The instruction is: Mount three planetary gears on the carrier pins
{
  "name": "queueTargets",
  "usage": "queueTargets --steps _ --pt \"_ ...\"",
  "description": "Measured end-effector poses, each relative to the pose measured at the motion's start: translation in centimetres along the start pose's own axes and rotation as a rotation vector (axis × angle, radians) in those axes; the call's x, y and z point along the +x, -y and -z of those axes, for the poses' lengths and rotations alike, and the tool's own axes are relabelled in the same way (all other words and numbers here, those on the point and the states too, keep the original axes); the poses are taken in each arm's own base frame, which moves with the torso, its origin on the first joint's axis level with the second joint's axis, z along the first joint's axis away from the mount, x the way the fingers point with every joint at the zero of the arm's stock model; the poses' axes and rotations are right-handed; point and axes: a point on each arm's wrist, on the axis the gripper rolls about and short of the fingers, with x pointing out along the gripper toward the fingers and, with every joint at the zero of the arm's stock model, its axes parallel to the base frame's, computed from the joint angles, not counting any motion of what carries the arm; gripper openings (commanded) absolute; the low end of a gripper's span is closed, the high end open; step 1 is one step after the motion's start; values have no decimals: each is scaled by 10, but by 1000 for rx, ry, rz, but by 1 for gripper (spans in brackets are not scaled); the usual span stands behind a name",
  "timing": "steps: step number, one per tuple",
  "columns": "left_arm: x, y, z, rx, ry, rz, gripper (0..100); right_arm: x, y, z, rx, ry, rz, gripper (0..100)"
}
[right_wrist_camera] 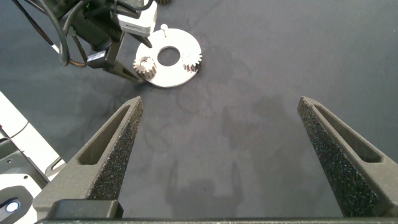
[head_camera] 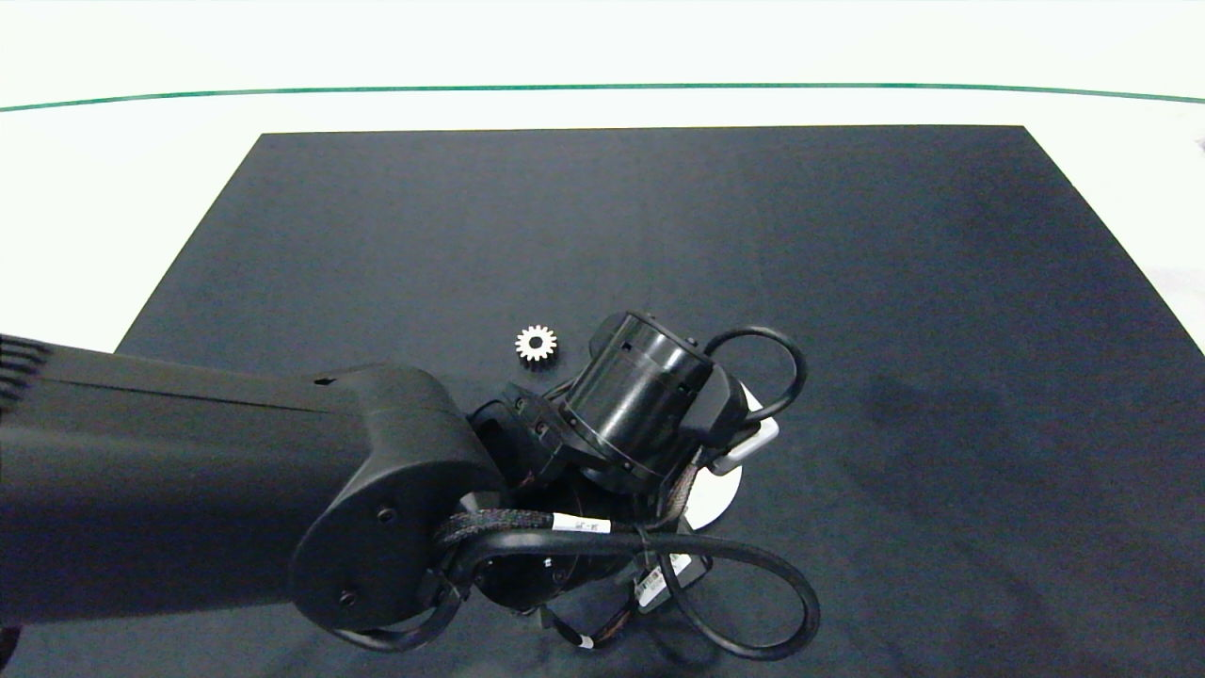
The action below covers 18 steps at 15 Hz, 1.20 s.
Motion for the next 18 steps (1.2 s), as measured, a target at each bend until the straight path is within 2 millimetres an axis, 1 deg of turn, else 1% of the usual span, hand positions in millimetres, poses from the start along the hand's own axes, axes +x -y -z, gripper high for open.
queueTargets --steps 2,4,6,7,9,11,14,16,18 --pt "-13 -7 -2 -72 18 -8 100 0 0 0 0 -1 0 100" --pt "-30 -35 0 -208 20 -59 100 -1 0 1 0 0 3 100" --pt "-48 -66 1 -323 64 -131 100 -1 0 1 0 -1 8 100" --pt "-56 -79 -1 -356 94 -163 100 -1 0 1 1 0 10 100" --pt "-63 -102 -6 -403 137 -219 100 -2 1 1 2 4 16 100" --pt "-60 -112 -13 -421 158 -244 100 -5 1 1 -6 11 24 100" --pt "-43 -117 -20 -446 153 -248 100 -10 2 2 -13 21 32 100" --pt "-31 -117 -21 -474 137 -245 100 -8 1 4 -14 12 30 100" --pt "-23 -120 -18 -483 120 -249 100 -8 0 5 -15 8 28 100"
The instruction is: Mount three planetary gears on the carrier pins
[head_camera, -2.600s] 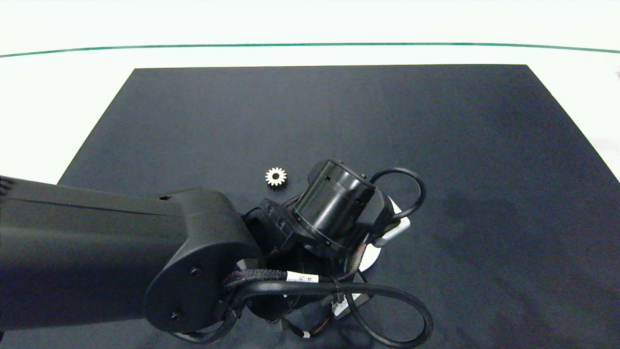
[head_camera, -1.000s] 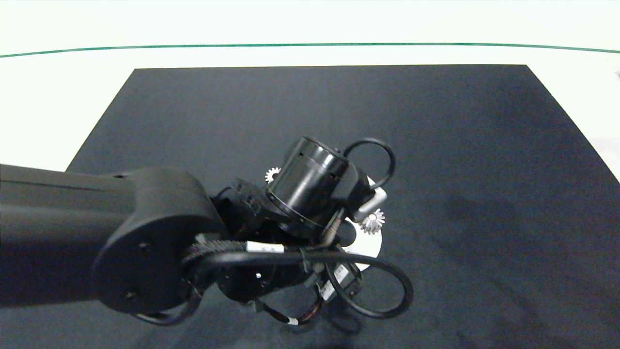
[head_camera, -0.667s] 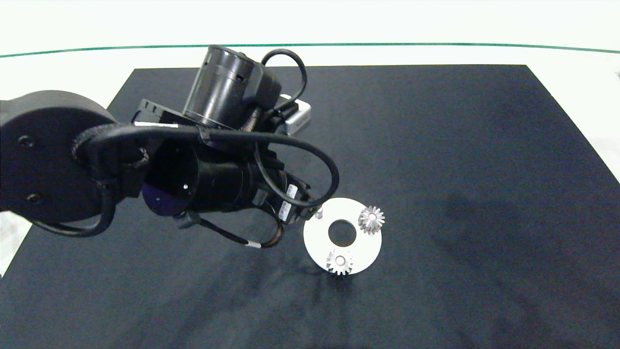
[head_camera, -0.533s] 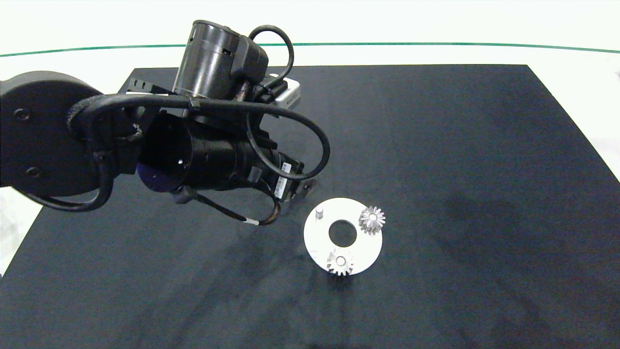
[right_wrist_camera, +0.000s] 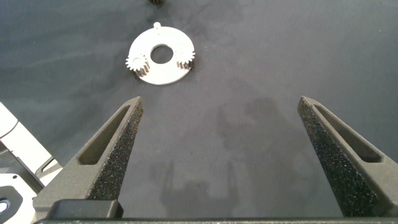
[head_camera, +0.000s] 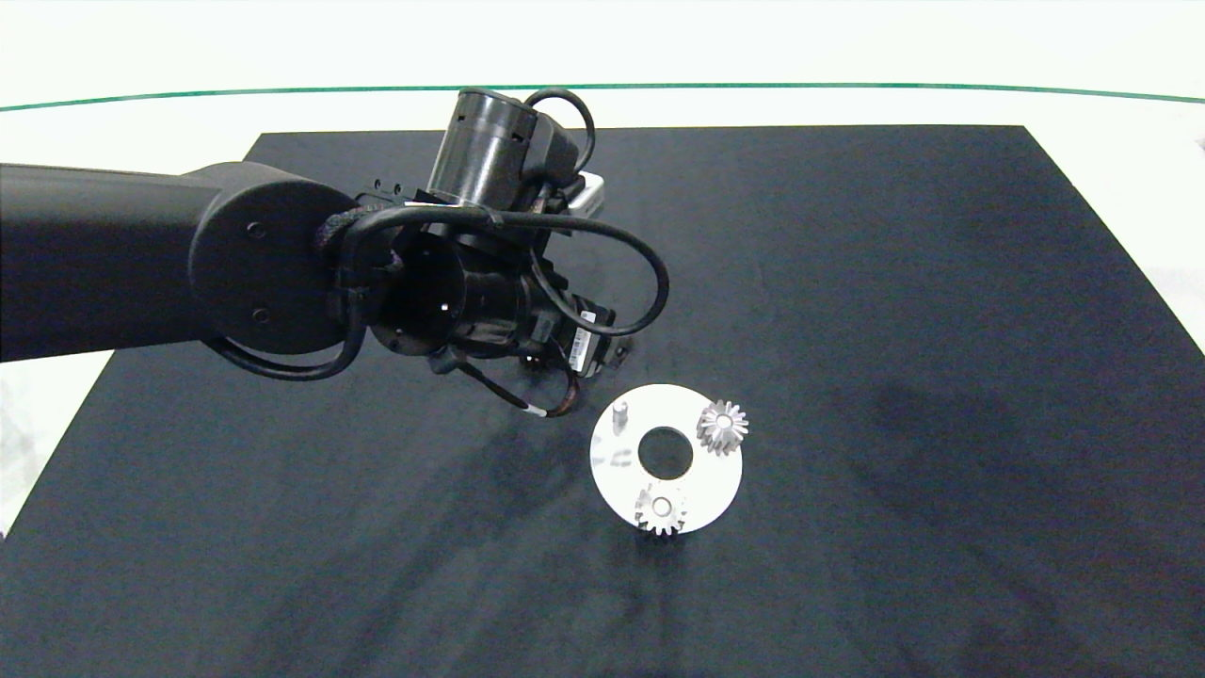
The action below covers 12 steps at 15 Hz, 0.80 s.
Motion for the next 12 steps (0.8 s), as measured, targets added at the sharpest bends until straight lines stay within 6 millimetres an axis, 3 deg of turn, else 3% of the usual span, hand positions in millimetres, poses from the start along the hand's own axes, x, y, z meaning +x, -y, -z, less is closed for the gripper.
queueTargets --steps 12 --pt "34 -25 12 -31 -74 -76 100 -5 0 2 -6 12 1 100"
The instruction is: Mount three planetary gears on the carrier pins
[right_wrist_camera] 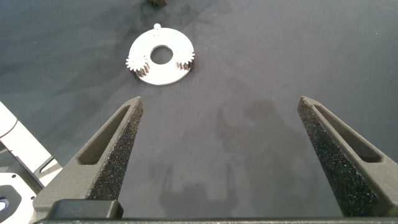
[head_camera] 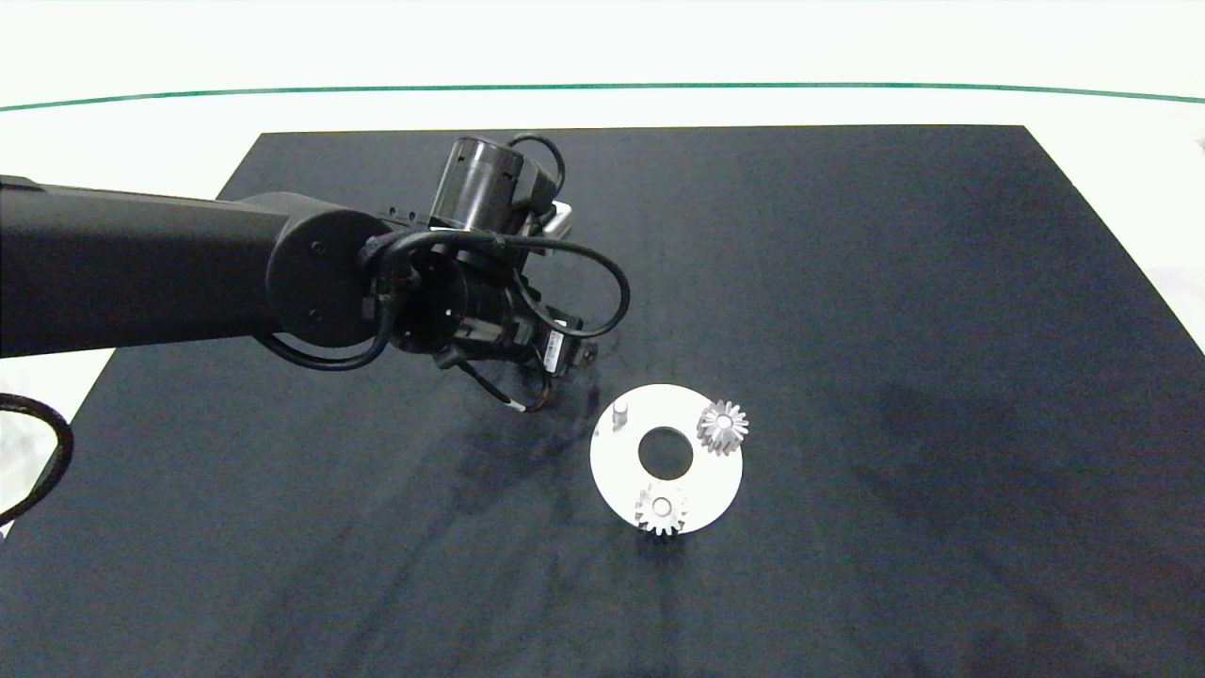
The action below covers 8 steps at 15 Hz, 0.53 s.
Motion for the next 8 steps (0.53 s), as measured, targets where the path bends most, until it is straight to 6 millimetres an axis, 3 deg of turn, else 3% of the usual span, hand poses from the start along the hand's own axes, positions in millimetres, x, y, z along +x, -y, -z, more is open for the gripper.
queueTargets --steps 8 --pt "14 -5 2 -7 -5 -23 100 -4 1 -1 3 19 5 100"
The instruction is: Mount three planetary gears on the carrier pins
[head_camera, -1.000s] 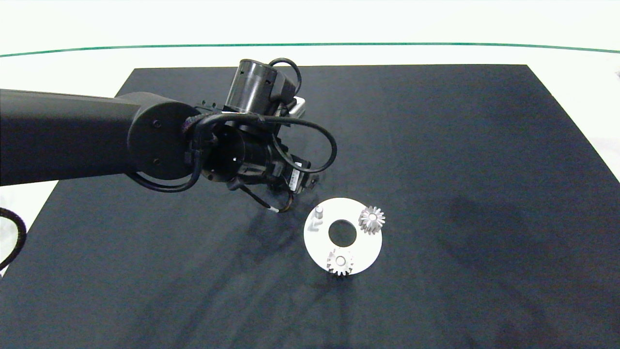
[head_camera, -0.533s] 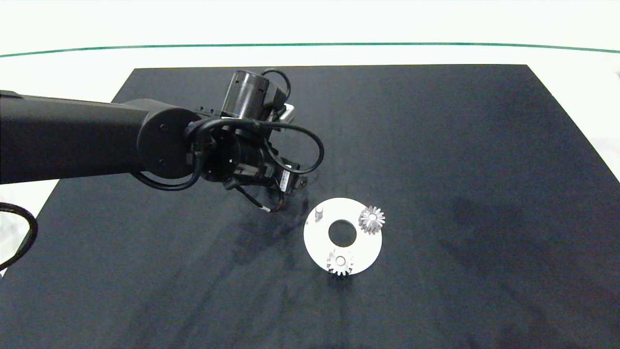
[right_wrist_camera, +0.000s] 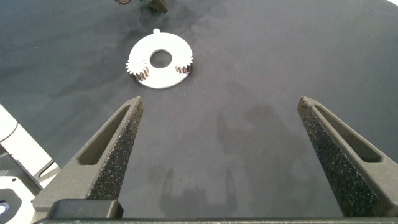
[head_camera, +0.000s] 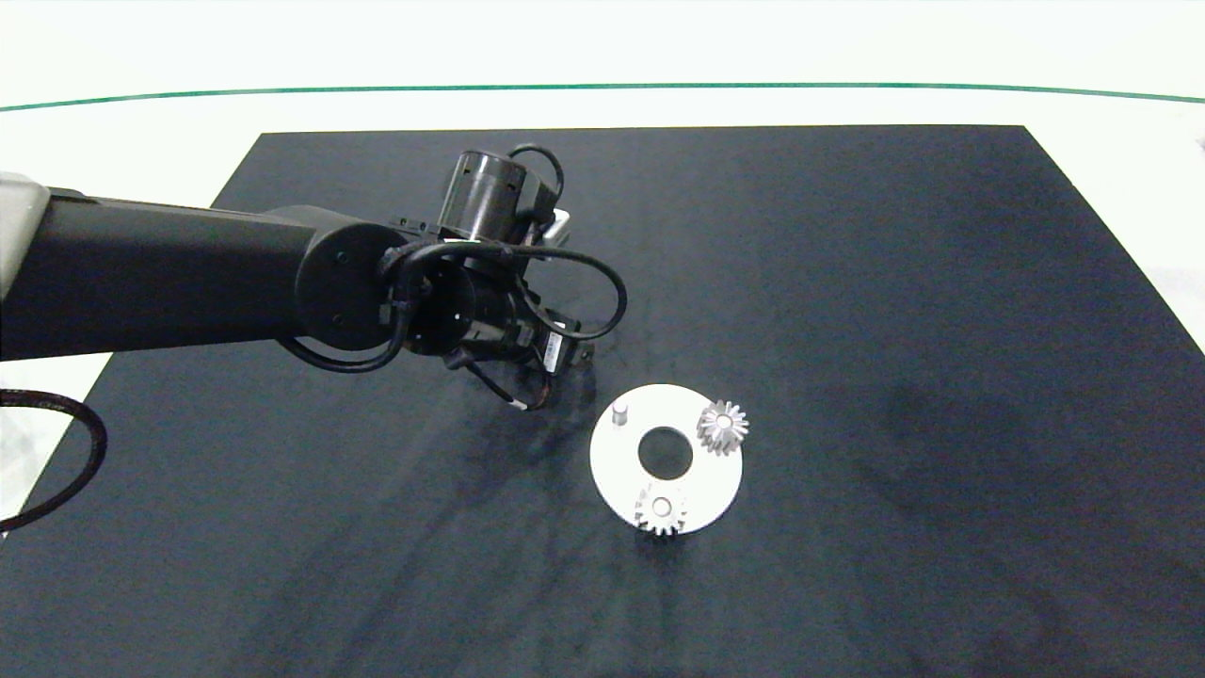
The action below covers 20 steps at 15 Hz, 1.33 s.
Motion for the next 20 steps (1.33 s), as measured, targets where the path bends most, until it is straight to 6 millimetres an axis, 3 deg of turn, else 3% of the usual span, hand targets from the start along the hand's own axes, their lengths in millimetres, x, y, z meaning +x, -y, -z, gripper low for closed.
queueTargets --steps 7,20 --pt "7 -12 8 -15 -34 -29 99 -1 0 0 -9 2 1 100" --pt "10 -9 13 -11 -25 -26 74 -3 0 0 -11 11 4 100"
